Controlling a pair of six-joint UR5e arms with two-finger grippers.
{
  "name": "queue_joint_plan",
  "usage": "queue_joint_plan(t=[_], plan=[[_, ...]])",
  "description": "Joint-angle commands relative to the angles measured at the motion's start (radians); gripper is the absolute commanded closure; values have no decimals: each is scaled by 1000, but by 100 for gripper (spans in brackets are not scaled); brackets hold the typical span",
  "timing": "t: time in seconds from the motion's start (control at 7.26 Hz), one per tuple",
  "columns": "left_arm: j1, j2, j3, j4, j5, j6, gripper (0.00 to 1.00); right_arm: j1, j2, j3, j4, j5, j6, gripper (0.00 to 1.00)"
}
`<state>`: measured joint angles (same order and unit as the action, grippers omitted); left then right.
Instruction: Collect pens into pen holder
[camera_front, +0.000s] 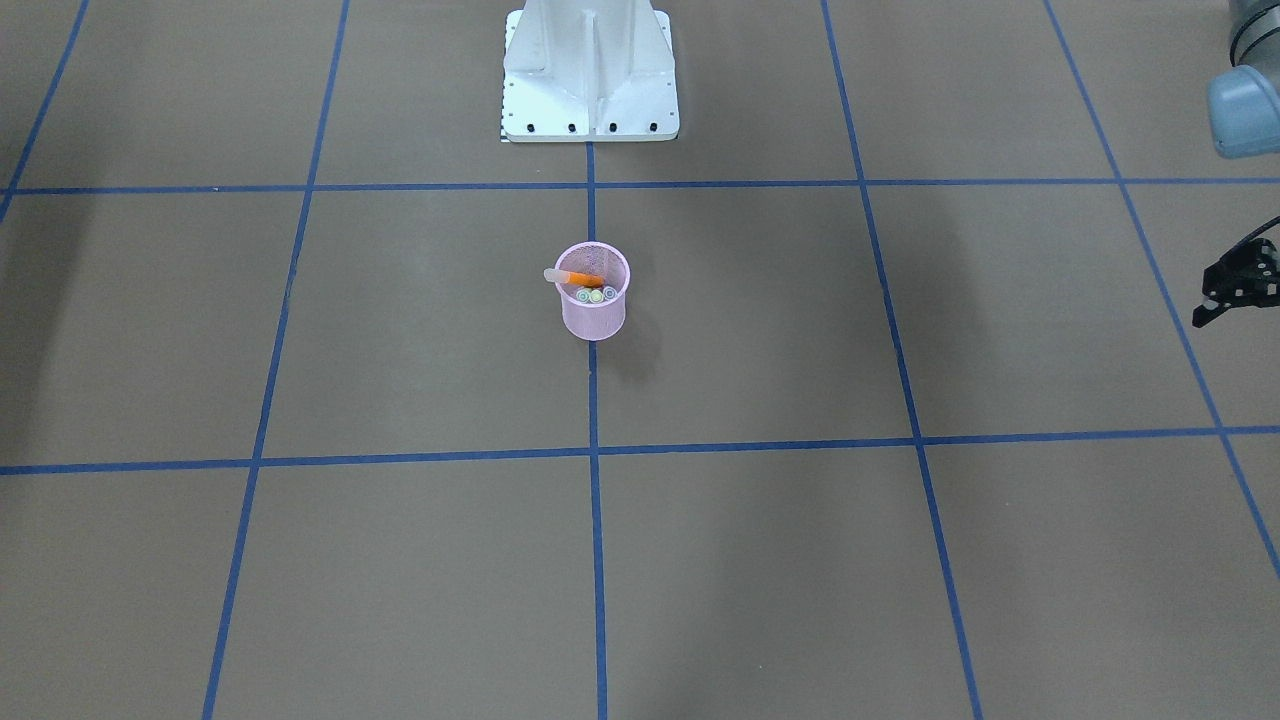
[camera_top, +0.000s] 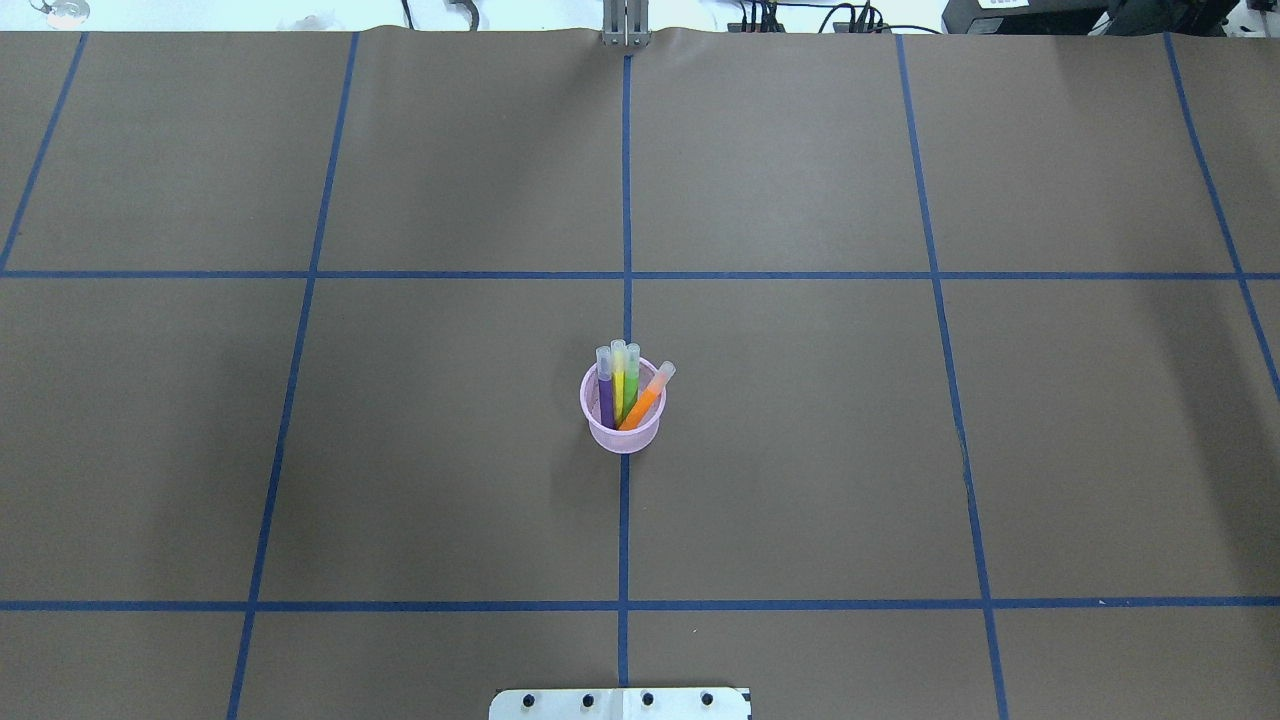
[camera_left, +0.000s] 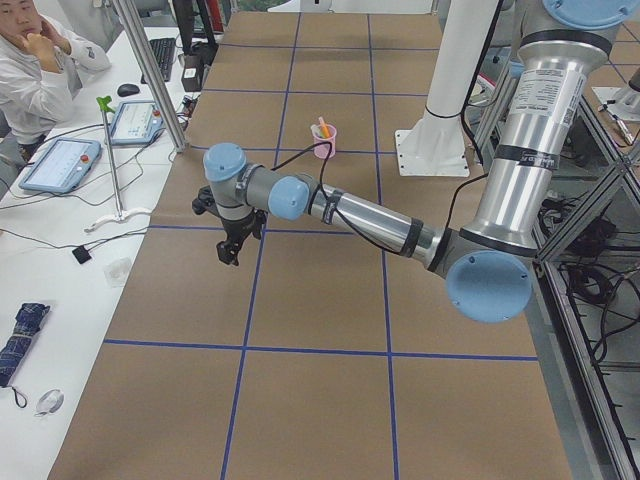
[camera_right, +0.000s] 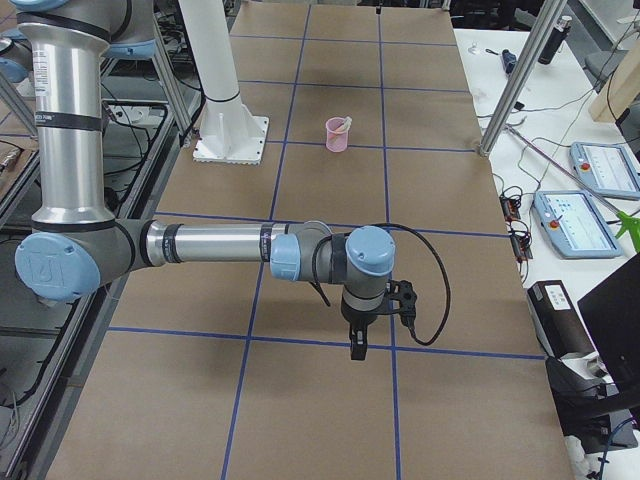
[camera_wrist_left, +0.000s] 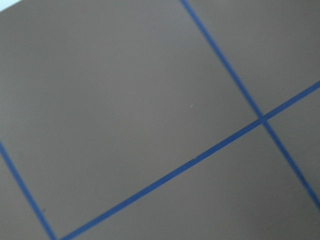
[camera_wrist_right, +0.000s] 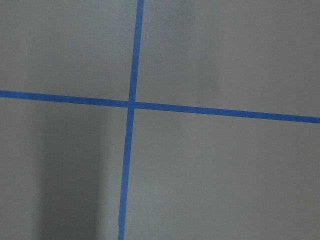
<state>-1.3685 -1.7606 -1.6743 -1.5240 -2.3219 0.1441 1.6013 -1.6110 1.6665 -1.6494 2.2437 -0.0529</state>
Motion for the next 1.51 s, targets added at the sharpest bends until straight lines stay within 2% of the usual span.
queue_joint_plan(t=[0.0,0.28,0.55,0.69,1.1,1.38], plan=[[-97,84,28,-1,22,15,0,0,0,-4,0,-6,7,0],[-165,188,19,-8,21,51,0,0,-12,-2,0,-1,13,0],[-214,317,10,-126,19,49,0,0,-14,1,-1,-3,13,0],[-227,348,-5,-142,19,48,0,0,-14,-1,0,-4,13,0],[-227,349,-19,-142,4,42,0,0,-14,-1,-1,-4,13,0],[-227,349,-41,-142,25,45,0,0,-14,-2,-1,-4,13,0]])
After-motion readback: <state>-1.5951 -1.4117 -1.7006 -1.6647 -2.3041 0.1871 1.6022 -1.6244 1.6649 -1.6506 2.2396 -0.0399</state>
